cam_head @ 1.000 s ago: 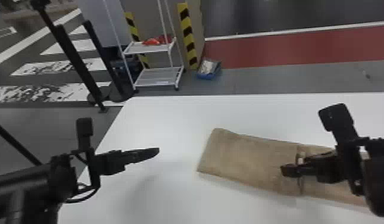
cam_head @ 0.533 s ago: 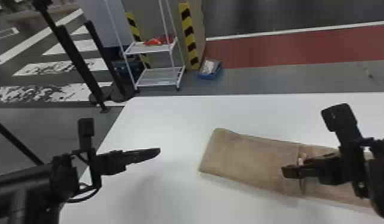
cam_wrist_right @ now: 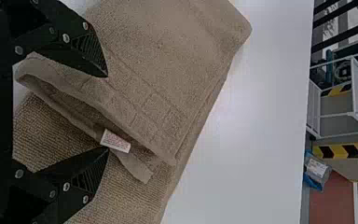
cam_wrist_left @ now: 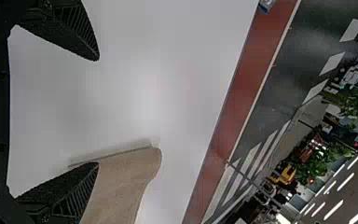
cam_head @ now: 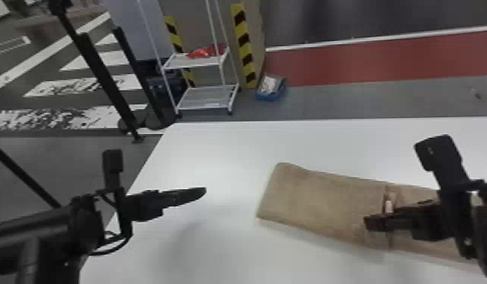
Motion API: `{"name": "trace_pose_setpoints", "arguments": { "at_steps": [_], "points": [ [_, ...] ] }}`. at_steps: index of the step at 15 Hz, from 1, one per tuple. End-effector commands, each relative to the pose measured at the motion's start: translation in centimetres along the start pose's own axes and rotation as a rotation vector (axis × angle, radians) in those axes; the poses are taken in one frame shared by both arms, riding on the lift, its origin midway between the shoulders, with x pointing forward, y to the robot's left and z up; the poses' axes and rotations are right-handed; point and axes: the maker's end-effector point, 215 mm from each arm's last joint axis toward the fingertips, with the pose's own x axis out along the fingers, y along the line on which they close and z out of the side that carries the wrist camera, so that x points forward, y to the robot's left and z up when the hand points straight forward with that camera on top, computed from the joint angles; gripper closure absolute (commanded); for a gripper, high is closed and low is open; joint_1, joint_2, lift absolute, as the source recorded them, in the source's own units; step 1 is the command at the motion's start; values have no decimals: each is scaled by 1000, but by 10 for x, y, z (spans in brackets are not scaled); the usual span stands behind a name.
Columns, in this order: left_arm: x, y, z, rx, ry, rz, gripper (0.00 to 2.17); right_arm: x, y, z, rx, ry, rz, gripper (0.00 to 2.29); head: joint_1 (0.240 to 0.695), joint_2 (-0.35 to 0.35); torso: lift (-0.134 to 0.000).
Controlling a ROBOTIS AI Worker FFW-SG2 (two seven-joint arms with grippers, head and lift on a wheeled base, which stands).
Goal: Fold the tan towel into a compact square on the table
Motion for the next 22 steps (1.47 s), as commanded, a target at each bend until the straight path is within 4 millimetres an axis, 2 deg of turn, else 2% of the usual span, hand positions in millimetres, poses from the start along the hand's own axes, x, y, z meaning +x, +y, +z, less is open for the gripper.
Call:
{"name": "trace_pose_setpoints", "arguments": {
  "at_steps": [1, 7, 9, 14, 17, 20, 22],
  "points": [
    [0, 2, -1, -3, 2, 2, 87, 1, -1, 1, 1, 1, 0, 448, 695, 303, -125],
    [0, 3, -3, -7, 5, 3, 87, 1, -2, 1, 5, -1, 0, 508, 695, 301, -125],
    [1, 3, -2, -7, 5, 6, 87, 0, -4, 1, 9, -3, -1, 650, 695, 301, -125],
    [0, 3, -3, -7, 5, 6, 87, -1, -2, 0, 12, -4, 5, 674, 695, 300, -125],
    [0, 4, -2, -6, 6, 7, 87, -4, 4, -10, 30, 14, 10, 458, 695, 302, -125],
    [0, 4, -2, -5, 6, 6, 87, -4, 4, -17, 37, 23, 7, 451, 695, 306, -125],
    [1, 3, -2, -5, 6, 4, 87, -4, 4, -14, 22, 21, -1, 475, 695, 306, -125]
  ]
}}
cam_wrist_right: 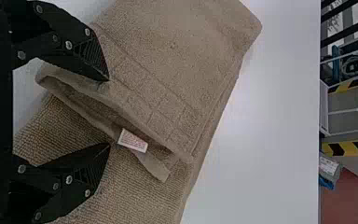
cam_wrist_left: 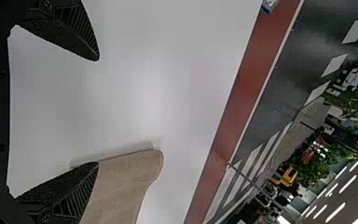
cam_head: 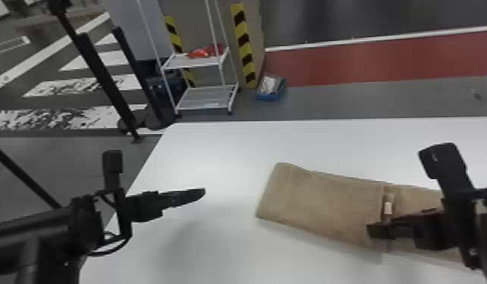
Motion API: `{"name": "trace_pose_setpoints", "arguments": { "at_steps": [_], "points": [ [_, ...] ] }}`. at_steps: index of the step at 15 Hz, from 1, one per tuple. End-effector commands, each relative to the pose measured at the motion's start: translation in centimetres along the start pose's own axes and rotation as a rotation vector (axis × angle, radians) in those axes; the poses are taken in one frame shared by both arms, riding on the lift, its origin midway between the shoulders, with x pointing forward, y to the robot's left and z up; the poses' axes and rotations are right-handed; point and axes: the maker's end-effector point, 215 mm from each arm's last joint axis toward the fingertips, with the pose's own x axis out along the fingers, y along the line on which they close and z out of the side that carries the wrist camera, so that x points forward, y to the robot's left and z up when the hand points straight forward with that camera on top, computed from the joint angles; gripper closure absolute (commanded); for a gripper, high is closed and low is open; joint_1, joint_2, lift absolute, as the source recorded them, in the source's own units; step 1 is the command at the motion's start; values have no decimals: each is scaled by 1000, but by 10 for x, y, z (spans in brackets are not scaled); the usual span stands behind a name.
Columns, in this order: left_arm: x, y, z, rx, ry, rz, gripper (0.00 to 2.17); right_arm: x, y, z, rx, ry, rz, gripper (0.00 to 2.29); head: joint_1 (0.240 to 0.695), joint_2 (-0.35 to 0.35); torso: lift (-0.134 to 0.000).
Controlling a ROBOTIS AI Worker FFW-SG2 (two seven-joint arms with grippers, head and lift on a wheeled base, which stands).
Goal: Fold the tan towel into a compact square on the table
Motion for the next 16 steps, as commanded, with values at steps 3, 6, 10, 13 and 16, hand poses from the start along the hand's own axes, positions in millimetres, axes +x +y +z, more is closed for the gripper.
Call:
{"name": "trace_pose_setpoints", "arguments": {
  "at_steps": [3, 6, 10, 13, 16],
  "points": [
    [-1, -1, -1, -2, 2, -3, 87, -1, 0, 9, -20, -11, -12, 593, 695, 305, -125],
    [-2, 0, -2, 0, 3, -2, 87, -1, -2, 10, -22, -8, -18, 707, 695, 304, -125],
    [-2, -1, -3, -2, 6, -6, 87, -1, -1, 6, -22, -3, -18, 711, 695, 305, -125],
    [-3, 0, -3, -2, 6, -7, 87, 1, -1, -5, -10, 11, -15, 1025, 695, 305, -125],
    [-4, 0, -2, 0, 5, -7, 87, 0, 1, -3, -11, 4, -13, 1119, 695, 307, -125]
  ]
}}
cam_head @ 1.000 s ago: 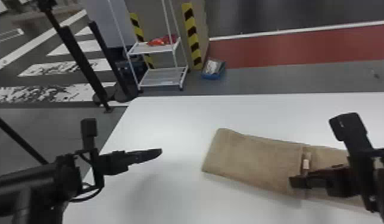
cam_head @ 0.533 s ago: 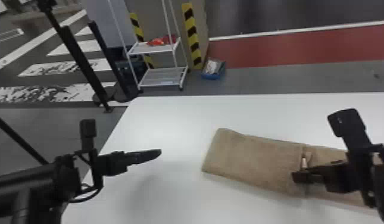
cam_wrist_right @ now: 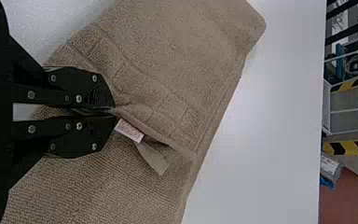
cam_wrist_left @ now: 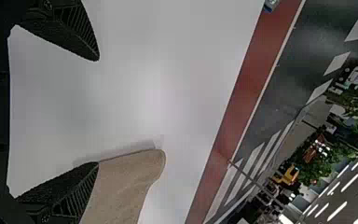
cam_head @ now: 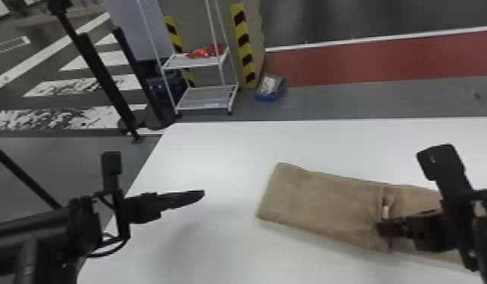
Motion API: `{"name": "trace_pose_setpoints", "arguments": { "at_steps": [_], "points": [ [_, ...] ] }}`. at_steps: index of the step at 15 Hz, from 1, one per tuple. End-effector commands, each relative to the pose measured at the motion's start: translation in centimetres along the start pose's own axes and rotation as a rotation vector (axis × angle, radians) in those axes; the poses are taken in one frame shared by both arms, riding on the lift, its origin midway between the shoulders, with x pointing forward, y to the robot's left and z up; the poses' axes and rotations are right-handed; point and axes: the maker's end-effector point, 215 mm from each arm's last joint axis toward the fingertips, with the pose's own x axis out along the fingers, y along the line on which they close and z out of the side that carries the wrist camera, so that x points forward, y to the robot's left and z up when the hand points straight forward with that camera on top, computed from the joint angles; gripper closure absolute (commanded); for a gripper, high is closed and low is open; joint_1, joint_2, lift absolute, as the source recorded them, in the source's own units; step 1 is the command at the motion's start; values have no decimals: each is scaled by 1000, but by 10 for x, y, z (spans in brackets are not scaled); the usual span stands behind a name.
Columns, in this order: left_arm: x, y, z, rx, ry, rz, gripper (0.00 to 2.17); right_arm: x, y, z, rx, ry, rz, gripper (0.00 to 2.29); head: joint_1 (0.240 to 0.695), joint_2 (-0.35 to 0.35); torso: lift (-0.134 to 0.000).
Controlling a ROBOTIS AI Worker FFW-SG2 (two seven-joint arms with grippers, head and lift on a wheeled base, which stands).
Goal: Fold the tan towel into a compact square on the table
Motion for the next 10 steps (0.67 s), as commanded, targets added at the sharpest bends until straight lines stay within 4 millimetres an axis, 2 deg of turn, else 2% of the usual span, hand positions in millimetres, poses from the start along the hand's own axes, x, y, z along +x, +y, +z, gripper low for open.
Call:
{"name": "trace_pose_setpoints", "arguments": {
  "at_steps": [1, 6, 10],
  "points": [
    [0, 0, 1, 0, -2, 1, 87, -1, 4, 4, -6, -13, 8, 1119, 695, 307, -125],
    [-3, 1, 2, -1, -7, 2, 87, -8, 13, 24, -32, -65, 33, 1119, 695, 314, -125],
    [-4, 1, 1, -2, -6, -1, 87, -7, 14, 18, -29, -57, 30, 1085, 695, 323, -125]
  ]
}}
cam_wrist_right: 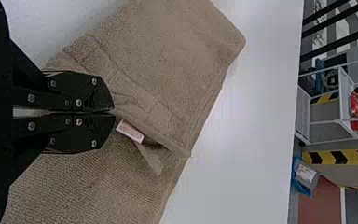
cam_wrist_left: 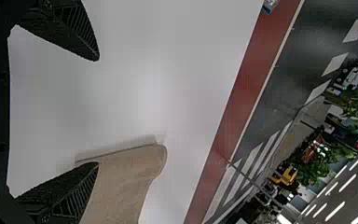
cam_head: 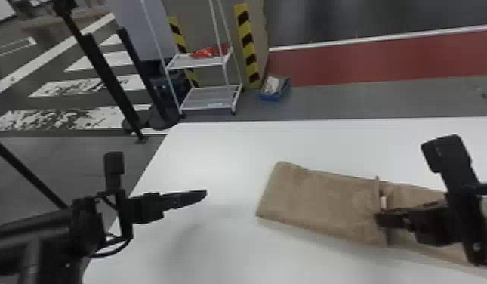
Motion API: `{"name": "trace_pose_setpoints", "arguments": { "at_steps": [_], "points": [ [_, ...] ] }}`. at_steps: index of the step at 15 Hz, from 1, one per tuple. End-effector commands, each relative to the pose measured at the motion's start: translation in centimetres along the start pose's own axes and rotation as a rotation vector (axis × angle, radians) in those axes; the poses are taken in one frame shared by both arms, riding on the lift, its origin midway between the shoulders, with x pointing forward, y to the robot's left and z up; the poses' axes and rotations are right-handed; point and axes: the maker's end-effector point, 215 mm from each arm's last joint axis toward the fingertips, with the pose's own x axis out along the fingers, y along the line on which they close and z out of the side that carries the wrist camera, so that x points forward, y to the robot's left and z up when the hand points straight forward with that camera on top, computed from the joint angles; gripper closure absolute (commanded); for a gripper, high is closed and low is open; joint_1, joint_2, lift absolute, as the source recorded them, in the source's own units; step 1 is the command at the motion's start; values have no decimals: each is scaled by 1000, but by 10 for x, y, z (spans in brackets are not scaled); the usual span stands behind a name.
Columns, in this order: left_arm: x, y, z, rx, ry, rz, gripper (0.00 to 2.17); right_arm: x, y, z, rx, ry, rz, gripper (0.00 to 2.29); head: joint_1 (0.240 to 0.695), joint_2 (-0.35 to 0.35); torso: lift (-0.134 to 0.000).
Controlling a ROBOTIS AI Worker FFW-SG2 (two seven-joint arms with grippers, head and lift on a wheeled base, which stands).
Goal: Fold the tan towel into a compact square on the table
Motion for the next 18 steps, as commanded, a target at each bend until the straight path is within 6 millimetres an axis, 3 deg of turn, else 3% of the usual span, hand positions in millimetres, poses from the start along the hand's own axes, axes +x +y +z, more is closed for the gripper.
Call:
{"name": "trace_pose_setpoints", "arguments": {
  "at_steps": [1, 18],
  "points": [
    [0, 0, -1, -1, 1, -3, 87, 2, 1, -7, 2, 10, -1, 1038, 695, 324, -125],
    [-1, -2, -6, 0, 9, -8, 87, 1, -9, -3, 1, 7, -27, 967, 695, 315, -125]
  ]
}}
